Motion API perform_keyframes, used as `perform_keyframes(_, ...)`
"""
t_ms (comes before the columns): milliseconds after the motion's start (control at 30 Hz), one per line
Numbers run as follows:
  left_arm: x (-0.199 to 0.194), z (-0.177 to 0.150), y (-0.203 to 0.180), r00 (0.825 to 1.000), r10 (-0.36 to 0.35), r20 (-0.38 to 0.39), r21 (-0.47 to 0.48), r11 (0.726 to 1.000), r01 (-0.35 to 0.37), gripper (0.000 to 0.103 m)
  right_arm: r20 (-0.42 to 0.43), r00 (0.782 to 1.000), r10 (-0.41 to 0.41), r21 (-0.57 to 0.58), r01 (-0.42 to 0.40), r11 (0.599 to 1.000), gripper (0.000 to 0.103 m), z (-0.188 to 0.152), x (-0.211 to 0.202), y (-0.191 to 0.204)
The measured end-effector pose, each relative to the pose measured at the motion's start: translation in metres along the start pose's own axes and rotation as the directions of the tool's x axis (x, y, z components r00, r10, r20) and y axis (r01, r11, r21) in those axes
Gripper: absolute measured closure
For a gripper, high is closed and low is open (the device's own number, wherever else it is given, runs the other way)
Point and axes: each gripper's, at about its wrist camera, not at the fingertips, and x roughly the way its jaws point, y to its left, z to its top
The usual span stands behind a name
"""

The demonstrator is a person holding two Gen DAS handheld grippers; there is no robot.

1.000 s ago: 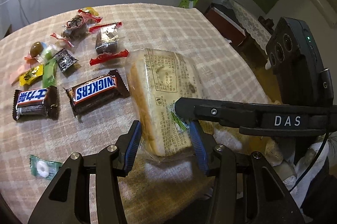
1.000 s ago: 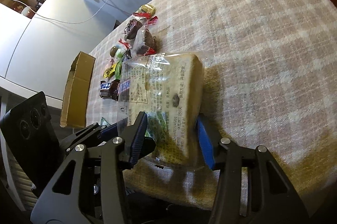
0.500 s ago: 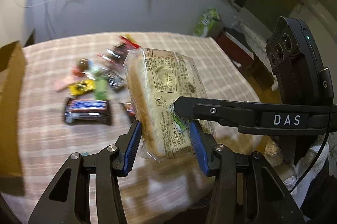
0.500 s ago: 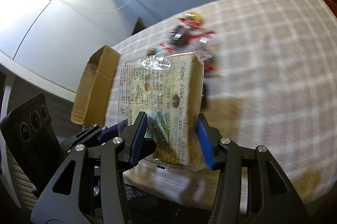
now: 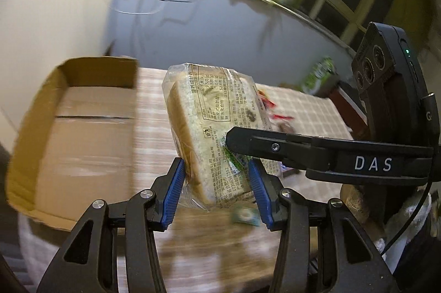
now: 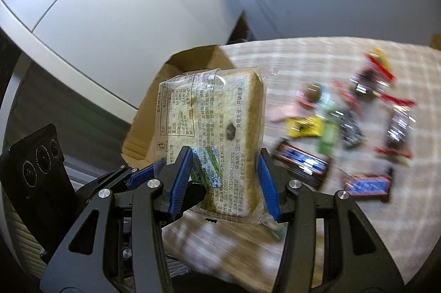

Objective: Organize snacks
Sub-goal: 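Carry the bread loaf with the left tool into the box and release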

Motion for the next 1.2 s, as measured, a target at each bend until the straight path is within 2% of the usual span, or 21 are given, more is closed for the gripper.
perform_keyframes(300, -0.025, 0.007, 0.065, 0.994, 0.102, 0.042, -0.091, 0.991, -0.098, 0.056, -0.060, 0.995, 0.082, -0.089, -0.088, 0.992, 0.053, 0.031, 0.062, 0.064)
perform_keyframes(567, -0.024, 0.005, 0.112, 0.989, 0.143, 0.024, -0.164, 0.977, -0.137, 0.056, -0.131, 0.986, 0.105, -0.114, -0.121, 0.986, 0.053, 0.045, 0.114, 0.088)
perform_keyframes(933, -0.010, 0.005, 0.133, 0.989, 0.149, -0.016, -0.193, 0.970, -0.149, 0.057, -0.170, 0.983, 0.065, -0.143, -0.090, 0.986, 0.052, 0.048, 0.124, 0.089)
perform_keyframes(1100, -0.012, 0.002, 0.130, 0.980, 0.197, -0.015, -0.172, 0.965, -0.197, 0.056, -0.131, 0.991, 0.013, -0.200, -0.039, 0.979, 0.038, 0.047, 0.120, 0.099)
perform_keyframes(1200, -0.017, -0.001, 0.127, 0.978, 0.206, -0.005, -0.169, 0.964, -0.204, 0.056, -0.113, 0.994, -0.005, -0.225, -0.020, 0.974, 0.037, 0.046, 0.115, 0.101)
